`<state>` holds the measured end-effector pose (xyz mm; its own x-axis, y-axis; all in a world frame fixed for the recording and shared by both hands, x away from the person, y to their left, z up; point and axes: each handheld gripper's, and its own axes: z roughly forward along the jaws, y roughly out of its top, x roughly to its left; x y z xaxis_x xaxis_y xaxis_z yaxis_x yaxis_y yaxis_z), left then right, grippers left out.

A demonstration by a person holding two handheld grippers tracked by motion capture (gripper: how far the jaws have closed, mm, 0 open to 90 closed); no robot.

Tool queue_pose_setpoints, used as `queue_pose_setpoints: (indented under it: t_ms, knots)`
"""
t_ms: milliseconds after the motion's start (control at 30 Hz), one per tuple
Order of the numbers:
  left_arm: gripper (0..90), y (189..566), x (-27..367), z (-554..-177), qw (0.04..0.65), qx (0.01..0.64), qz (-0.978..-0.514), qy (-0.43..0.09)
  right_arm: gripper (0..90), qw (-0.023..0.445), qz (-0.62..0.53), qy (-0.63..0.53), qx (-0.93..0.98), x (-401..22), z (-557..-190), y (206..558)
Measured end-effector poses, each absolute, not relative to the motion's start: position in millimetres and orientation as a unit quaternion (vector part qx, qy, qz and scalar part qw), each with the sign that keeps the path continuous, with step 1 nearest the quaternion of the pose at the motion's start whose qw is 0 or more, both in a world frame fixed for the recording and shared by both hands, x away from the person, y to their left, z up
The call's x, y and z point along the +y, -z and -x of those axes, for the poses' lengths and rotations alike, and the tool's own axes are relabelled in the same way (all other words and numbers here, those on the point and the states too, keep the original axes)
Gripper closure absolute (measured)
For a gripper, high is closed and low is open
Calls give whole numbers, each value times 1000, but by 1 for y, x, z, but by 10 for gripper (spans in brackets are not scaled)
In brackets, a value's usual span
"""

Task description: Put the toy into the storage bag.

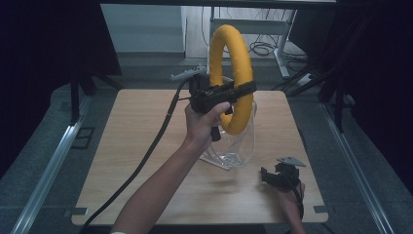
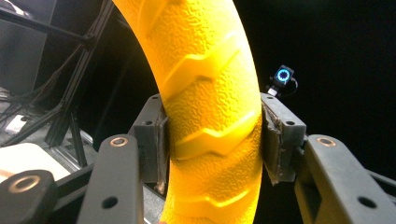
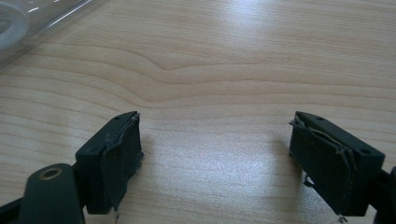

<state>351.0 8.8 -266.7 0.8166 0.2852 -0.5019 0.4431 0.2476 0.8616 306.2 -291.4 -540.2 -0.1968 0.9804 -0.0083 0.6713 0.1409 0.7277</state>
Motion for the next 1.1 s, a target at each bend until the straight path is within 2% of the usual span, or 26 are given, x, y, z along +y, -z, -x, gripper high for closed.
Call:
queue_pose_setpoints:
  t_ms: [267, 1100]
  knots:
    - [501, 278, -1, -353, 723, 297, -620, 69, 165, 254, -580, -304, 711, -291, -306, 540]
    - [501, 326, -3, -363, 697, 335, -630, 70, 166, 255, -581, -305, 711, -291, -306, 540]
